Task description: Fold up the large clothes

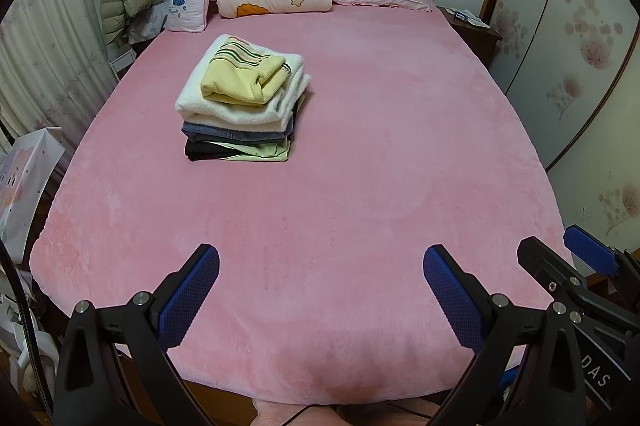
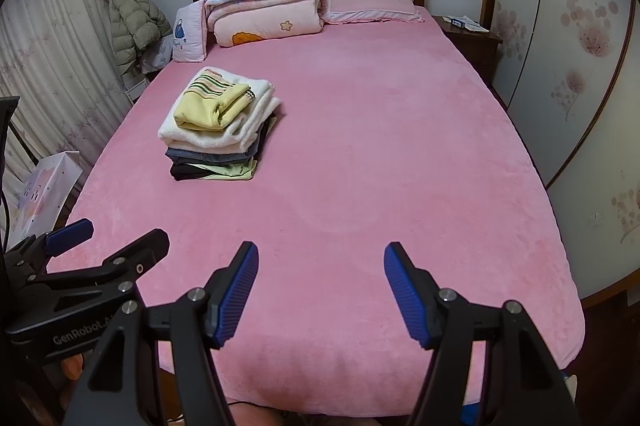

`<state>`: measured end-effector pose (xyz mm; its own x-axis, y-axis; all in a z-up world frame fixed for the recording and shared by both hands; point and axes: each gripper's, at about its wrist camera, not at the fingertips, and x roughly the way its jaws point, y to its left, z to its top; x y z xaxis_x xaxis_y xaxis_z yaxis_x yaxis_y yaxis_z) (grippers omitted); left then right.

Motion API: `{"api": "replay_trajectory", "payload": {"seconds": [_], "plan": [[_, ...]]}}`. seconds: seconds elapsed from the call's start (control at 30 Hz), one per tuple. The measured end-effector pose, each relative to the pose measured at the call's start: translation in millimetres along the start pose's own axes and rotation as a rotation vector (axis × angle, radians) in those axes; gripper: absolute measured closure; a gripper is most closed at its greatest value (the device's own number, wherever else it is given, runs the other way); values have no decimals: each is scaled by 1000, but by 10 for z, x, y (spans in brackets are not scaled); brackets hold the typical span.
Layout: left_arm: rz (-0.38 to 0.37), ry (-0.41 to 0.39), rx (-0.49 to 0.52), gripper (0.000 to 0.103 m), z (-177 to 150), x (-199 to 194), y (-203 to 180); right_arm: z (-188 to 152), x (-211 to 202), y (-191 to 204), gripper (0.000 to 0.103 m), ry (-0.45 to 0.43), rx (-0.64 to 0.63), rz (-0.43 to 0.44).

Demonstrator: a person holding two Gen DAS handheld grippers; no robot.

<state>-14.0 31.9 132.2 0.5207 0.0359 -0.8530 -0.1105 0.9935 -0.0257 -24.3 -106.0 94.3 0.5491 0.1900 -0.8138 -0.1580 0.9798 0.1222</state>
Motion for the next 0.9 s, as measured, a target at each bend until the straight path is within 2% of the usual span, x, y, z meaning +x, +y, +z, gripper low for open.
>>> {"api": "replay_trajectory", "payload": {"seconds": [0.9], "plan": [[-13, 11, 4, 2, 49, 31, 49, 1, 1, -27, 37, 2, 3, -1]]}}
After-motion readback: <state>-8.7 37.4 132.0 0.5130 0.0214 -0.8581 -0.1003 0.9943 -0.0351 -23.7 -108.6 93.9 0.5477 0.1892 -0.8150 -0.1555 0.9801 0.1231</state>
